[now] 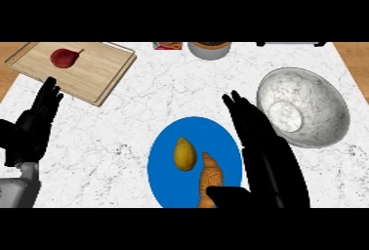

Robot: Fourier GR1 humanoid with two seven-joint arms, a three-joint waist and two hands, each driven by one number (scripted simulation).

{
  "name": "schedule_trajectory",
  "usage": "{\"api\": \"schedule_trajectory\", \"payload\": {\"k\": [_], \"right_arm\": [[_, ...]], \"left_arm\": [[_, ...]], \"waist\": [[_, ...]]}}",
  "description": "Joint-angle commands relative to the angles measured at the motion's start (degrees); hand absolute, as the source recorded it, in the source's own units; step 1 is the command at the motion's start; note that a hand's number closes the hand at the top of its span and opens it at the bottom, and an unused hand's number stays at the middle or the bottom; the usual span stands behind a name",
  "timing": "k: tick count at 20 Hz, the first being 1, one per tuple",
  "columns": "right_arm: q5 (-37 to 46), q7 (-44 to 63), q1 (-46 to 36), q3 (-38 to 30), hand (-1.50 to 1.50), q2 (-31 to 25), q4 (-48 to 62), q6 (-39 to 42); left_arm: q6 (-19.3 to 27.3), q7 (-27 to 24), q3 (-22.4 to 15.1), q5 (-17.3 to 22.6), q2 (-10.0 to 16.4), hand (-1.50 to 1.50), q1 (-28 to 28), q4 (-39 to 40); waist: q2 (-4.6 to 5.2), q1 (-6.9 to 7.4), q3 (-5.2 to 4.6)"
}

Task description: Pick the lemon from the plate and place it in the bowl

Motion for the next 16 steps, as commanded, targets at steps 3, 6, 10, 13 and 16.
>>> {"api": "schedule_trajectory", "payload": {"k": [3,6,10,13,16], "right_arm": [[-8.2,8.7,-10.1,-1.4,-1.50,3.2,6.9,17.5],[-14.5,8.4,-15.7,-8.8,-1.50,4.0,13.5,22.1],[-17.1,8.8,-18.3,-7.7,-1.50,7.0,22.9,24.9],[-18.3,7.7,-18.4,-7.5,-1.50,9.5,28.0,24.8],[-20.5,6.3,-18.6,-7.4,-1.50,10.1,32.1,26.9]], "left_arm": [[1.2,1.8,-1.5,-1.6,-1.6,0.00,-2.3,-0.7],[-0.3,1.7,-0.6,-0.6,-0.7,0.00,-0.1,-2.2],[0.6,0.1,-1.4,-1.8,-2.5,0.00,0.6,-1.3],[-0.1,0.8,-1.3,-2.1,-2.0,0.00,1.2,-2.4],[-0.7,2.2,0.6,-1.4,-1.0,0.00,-2.2,-0.3]], "waist": [[0.22,0.42,-0.04],[0.26,1.03,0.01],[0.39,1.08,-0.02],[0.24,0.85,0.04],[0.29,0.39,0.04]]}}
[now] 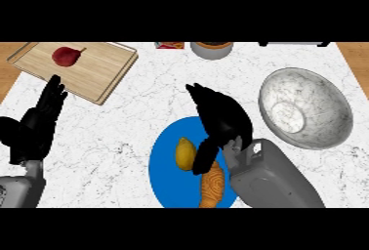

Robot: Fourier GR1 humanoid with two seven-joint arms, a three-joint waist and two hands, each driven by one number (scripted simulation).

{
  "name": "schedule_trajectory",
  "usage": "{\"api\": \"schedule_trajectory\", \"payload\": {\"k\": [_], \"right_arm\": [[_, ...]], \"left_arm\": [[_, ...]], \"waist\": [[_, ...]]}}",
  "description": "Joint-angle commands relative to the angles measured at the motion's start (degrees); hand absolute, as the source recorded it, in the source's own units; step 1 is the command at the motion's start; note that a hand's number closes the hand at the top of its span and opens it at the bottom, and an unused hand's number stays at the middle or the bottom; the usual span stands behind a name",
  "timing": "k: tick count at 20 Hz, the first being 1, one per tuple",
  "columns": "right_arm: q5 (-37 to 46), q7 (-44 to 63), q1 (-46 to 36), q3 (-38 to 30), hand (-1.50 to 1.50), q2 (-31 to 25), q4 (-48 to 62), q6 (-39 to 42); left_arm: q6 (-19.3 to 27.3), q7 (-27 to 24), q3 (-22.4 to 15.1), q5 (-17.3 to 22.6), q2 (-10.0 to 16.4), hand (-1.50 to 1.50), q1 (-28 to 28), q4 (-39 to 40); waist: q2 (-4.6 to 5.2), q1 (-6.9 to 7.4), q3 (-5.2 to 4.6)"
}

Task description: Pick the lemon from the plate and place it in the bowl

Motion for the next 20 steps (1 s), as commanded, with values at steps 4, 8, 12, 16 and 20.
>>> {"api": "schedule_trajectory", "payload": {"k": [4,8,12,16,20], "right_arm": [[-3.4,9.2,-1.3,2.9,-1.50,4.3,9.2,8.4],[-1.8,7.7,-1.3,3.4,-1.50,3.1,11.8,9.2],[4.3,3.6,-1.3,6.0,-1.50,2.6,11.4,6.8],[10.9,0.7,-0.6,8.9,-1.50,4.3,14.9,2.8],[11.9,-2.7,3.0,7.6,-1.50,3.7,16.0,2.0]], "left_arm": [[-2.0,-0.7,3.1,1.4,1.8,0.00,0.1,0.7],[0.4,1.7,0.7,-0.8,-1.3,0.00,-1.7,1.1],[-0.8,-2.3,0.4,-1.5,-2.3,0.00,4.1,-1.3],[-0.4,3.7,0.6,-2.2,-1.9,0.00,0.3,-3.9],[-1.7,-0.5,2.4,-3.3,-2.7,0.00,3.0,-1.9]], "waist": [[-0.13,-0.22,-0.01],[-0.09,-0.85,0.03],[-0.20,-0.46,0.04],[-0.15,-0.43,0.07],[-0.12,-0.53,0.07]]}}
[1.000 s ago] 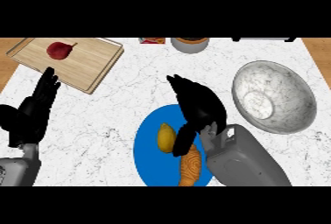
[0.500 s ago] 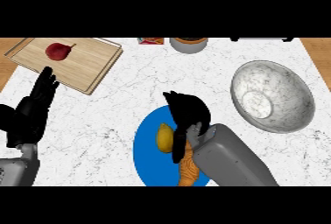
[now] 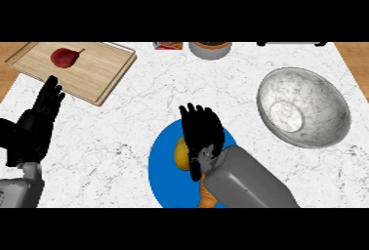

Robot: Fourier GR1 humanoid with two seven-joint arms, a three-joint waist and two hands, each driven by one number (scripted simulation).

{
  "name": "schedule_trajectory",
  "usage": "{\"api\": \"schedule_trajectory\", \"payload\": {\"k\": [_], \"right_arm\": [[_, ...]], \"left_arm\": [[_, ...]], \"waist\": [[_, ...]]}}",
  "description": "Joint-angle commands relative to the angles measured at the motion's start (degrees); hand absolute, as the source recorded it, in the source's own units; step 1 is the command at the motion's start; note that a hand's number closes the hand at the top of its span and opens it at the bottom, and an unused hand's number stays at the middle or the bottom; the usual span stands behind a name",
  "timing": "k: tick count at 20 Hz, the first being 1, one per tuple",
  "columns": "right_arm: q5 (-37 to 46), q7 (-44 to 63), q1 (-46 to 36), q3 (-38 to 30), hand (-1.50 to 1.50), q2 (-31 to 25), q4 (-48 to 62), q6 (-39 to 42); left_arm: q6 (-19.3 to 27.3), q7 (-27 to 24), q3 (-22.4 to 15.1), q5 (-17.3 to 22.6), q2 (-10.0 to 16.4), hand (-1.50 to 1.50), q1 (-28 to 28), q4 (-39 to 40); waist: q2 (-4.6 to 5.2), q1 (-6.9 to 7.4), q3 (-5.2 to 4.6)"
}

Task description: Pick the lemon from the plate and place it in the bowl

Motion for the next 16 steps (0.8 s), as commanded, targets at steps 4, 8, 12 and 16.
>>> {"api": "schedule_trajectory", "payload": {"k": [4,8,12,16], "right_arm": [[-1.5,3.1,3.8,2.3,-1.50,0.9,1.3,-2.4],[-4.3,3.9,0.4,6.6,-1.50,0.9,8.5,-8.2],[-3.2,4.4,2.7,8.0,-1.50,0.9,4.5,-8.2],[-2.3,3.4,2.0,8.8,-1.50,0.9,9.0,-11.6]], "left_arm": [[-0.8,-3.4,1.2,-1.6,-2.3,0.00,1.0,2.2],[-1.8,2.5,0.5,-2.1,-1.3,0.00,2.4,-5.1],[-3.2,-4.3,3.5,-2.8,-2.5,0.00,-2.3,5.9],[-2.6,-0.7,1.7,-3.8,-4.2,0.00,2.9,-2.9]], "waist": [[0.02,-0.18,0.00],[0.05,0.62,0.02],[0.09,-0.05,-0.01],[0.04,0.43,0.01]]}}
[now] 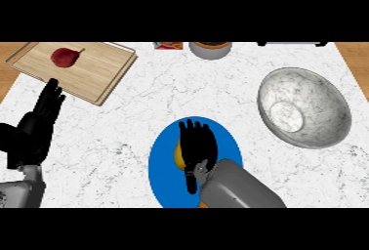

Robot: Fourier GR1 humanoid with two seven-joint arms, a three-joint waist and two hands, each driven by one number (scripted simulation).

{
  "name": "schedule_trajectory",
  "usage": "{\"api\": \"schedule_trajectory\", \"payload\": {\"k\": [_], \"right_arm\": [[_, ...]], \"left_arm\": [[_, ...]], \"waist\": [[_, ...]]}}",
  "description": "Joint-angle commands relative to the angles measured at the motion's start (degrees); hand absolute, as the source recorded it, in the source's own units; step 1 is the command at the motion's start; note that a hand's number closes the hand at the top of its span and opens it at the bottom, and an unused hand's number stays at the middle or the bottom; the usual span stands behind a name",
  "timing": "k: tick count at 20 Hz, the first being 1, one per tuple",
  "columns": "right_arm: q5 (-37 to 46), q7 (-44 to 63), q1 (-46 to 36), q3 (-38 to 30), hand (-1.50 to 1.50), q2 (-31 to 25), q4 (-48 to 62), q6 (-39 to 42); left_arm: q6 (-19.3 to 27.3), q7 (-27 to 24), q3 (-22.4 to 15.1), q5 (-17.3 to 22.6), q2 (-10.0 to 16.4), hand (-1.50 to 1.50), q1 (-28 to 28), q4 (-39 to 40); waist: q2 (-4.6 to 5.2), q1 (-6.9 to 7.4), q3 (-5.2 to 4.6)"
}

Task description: Pick the lemon from the plate and place it in the bowl

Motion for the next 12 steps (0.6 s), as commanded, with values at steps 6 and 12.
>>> {"api": "schedule_trajectory", "payload": {"k": [6,12], "right_arm": [[-2.2,-0.9,-4.0,-0.4,-1.50,0.3,9.5,-4.4],[-6.5,-9.6,-3.9,5.3,1.50,0.3,16.7,-11.8]], "left_arm": [[-1.5,-0.8,0.9,-1.4,-1.8,0.00,1.8,-0.8],[-1.0,-0.8,0.0,-3.0,-3.5,0.00,-1.7,1.6]], "waist": [[0.05,0.29,0.00],[0.22,0.74,0.01]]}}
